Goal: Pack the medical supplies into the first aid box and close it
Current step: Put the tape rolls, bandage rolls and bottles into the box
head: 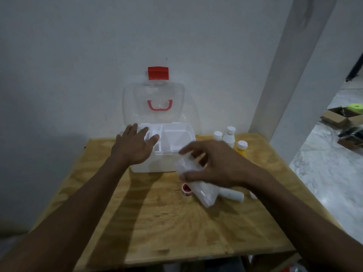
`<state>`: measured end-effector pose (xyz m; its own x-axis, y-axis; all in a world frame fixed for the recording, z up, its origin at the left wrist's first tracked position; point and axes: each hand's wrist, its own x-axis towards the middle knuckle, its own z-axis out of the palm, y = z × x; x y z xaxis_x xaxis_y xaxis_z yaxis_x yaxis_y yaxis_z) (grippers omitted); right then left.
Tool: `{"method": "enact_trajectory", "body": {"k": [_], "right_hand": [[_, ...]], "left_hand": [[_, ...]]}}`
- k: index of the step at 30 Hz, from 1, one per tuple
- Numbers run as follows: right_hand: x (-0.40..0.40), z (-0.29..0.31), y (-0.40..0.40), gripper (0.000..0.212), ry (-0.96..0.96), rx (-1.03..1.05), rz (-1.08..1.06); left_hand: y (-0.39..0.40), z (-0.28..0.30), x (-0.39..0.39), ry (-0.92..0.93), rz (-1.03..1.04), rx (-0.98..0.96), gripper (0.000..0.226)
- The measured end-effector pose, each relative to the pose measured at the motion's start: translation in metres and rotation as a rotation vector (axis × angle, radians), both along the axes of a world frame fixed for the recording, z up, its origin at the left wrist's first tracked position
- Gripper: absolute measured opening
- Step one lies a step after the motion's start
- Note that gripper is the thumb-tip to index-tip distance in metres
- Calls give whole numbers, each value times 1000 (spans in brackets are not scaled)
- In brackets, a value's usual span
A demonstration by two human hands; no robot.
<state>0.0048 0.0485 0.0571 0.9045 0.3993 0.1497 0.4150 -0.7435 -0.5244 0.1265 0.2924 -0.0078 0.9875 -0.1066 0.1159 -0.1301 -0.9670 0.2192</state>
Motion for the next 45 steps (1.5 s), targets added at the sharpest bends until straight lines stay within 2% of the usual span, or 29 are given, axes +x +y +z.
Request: {"method": "enact_trajectory", "body": {"k": [6, 12, 18, 22, 32, 36, 42, 45], "right_hand": [[76, 34, 37, 61, -213, 209, -304], [135, 12, 63, 58, -128, 48, -459], [150, -29, 71, 45, -45, -114, -465], [152, -48, 78, 39, -59, -173, -427], [161, -68, 84, 44, 52, -274, -395], [162, -65, 83, 44, 85, -271, -396], [164, -52, 80, 14, 184, -151, -444], [162, -42, 78, 15, 207, -132, -395]], "left_hand": [[2, 4, 6, 38, -18, -82, 84], [2, 6, 11, -10, -65, -59, 91], [3, -4, 12, -20, -74, -10, 78], [3, -6, 10, -24, -68, 1, 82], [3, -5, 9, -19, -58, -1, 81], [2, -4, 9, -7, -54, 14, 80], [2, -4, 8, -6, -54, 0, 79], [2, -4, 9, -2, -55, 2, 75]]}}
